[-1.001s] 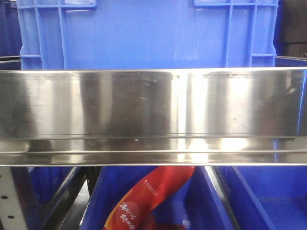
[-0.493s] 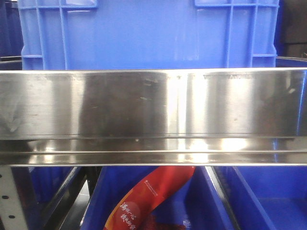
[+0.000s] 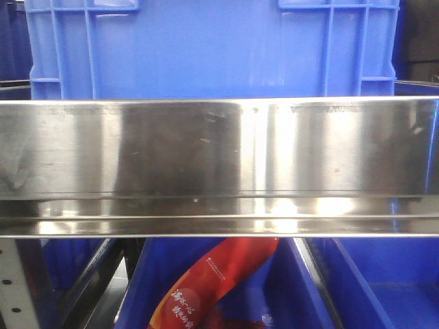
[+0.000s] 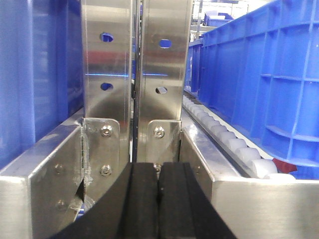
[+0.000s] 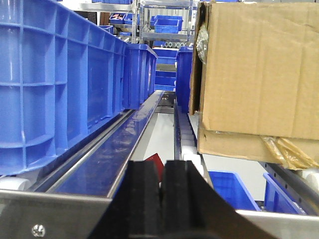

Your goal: Grab block from conveyor and place in blue bin

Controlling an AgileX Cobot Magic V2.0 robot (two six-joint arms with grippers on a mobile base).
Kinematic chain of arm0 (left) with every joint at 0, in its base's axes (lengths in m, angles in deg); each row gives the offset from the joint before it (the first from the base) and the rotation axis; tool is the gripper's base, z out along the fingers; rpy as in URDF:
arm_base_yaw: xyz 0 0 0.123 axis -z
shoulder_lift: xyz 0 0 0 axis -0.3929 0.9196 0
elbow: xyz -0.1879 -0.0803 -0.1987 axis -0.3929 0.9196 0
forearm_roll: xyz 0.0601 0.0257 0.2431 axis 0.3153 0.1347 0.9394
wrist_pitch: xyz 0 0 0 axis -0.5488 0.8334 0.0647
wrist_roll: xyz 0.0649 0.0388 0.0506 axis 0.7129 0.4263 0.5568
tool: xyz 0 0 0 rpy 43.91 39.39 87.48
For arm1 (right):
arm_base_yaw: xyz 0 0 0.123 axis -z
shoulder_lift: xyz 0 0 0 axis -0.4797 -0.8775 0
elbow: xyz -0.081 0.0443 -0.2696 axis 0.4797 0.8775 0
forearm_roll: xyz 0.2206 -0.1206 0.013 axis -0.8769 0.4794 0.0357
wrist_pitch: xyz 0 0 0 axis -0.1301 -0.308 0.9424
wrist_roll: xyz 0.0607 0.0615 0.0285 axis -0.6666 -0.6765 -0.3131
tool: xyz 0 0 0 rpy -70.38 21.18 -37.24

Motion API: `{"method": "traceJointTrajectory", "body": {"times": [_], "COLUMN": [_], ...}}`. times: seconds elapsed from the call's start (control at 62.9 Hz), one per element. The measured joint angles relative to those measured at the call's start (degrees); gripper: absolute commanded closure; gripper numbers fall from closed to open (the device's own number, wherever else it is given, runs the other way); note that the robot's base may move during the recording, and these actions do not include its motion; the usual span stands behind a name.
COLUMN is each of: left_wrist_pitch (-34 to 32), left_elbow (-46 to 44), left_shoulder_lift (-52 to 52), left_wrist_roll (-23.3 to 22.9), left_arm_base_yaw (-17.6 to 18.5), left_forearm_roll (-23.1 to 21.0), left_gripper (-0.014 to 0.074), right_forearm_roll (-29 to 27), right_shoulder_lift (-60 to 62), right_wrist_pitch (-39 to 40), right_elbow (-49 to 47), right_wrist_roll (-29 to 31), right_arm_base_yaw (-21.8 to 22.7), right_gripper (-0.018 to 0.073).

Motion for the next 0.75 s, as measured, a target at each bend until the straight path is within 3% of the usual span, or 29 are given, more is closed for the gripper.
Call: {"method": "traceJointTrajectory", "body": {"times": [0.747], "left_wrist_pitch": [0.11], "left_elbow": [0.00], "left_shoulder_lift": [0.00], "left_wrist_roll": [0.00], "left_arm_base_yaw": [0.00], "left_forearm_roll": [0.00], "left_gripper": [0.0708], "right_forearm_roll": [0.00], "right_shoulder_lift": [0.00], "right_wrist_pitch": [0.00], "right_elbow": [0.00], "right_wrist_roll": [-0.10], "right_arm_base_yaw": [0.00], "right_gripper": [0.0721]}}
